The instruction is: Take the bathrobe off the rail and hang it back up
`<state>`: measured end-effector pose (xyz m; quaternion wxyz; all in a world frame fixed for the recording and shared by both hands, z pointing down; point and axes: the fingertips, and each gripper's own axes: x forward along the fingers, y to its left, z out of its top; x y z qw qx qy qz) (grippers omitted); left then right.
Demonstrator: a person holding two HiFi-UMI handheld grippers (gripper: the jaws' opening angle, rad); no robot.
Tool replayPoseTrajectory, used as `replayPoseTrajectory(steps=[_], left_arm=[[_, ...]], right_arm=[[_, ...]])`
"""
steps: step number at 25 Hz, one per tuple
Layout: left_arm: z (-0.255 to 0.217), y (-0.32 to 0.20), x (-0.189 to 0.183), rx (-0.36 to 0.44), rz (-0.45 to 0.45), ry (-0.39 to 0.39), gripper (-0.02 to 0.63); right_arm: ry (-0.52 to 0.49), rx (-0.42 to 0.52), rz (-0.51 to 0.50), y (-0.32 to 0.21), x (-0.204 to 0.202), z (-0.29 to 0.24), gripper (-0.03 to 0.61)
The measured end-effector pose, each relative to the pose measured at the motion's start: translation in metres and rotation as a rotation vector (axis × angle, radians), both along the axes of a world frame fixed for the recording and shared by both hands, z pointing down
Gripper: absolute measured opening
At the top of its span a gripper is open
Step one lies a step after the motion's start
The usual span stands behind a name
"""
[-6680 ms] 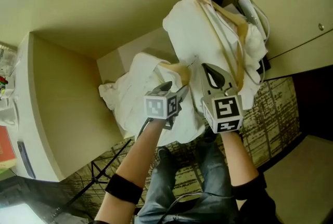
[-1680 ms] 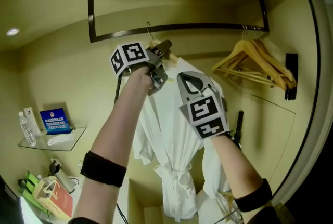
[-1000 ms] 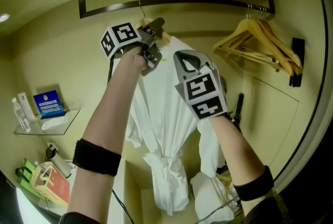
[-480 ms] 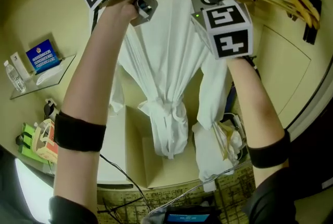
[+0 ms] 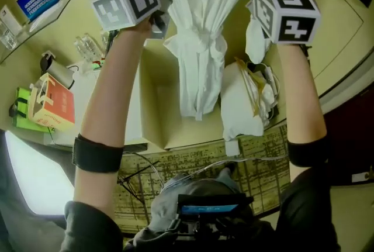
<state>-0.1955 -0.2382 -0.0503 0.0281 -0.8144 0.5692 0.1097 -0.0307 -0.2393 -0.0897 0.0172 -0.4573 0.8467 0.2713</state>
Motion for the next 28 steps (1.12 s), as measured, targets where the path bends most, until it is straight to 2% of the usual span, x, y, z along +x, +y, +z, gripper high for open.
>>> replayPoseTrajectory(steps=[7, 10, 13, 20, 25, 28], left_arm=[[0.155, 0.048, -0.034, -0.121, -0.075, -0.147, 0.002], [0.194, 0.068, -0.043, -0.154, -0.105, -0.197, 0.002], [0.23, 0.107, -0.031, -0.192, -0.114, -0.252, 0.002], [0.315, 0.179, -0.028, -0.353, -0.187, -0.259, 0.002], [0.341, 0.221, -0.043, -0.414, -0.293, -0.237, 0.002], [0.35, 0.243, -0.035, -0.441, -0.311, -0.225, 0.002]], right_arm=[[0.077, -0.247, 0.01, 0.019, -0.004, 0.17, 0.02], [0.111, -0.354, -0.003, 0.039, -0.005, 0.237, 0.02], [0.104, -0.449, 0.001, 0.073, 0.014, 0.294, 0.02], [0.109, -0.614, -0.079, 0.121, 0.037, 0.387, 0.02], [0.126, -0.678, -0.115, 0.143, 0.054, 0.427, 0.018], [0.121, -0.703, -0.122, 0.158, 0.07, 0.442, 0.018]])
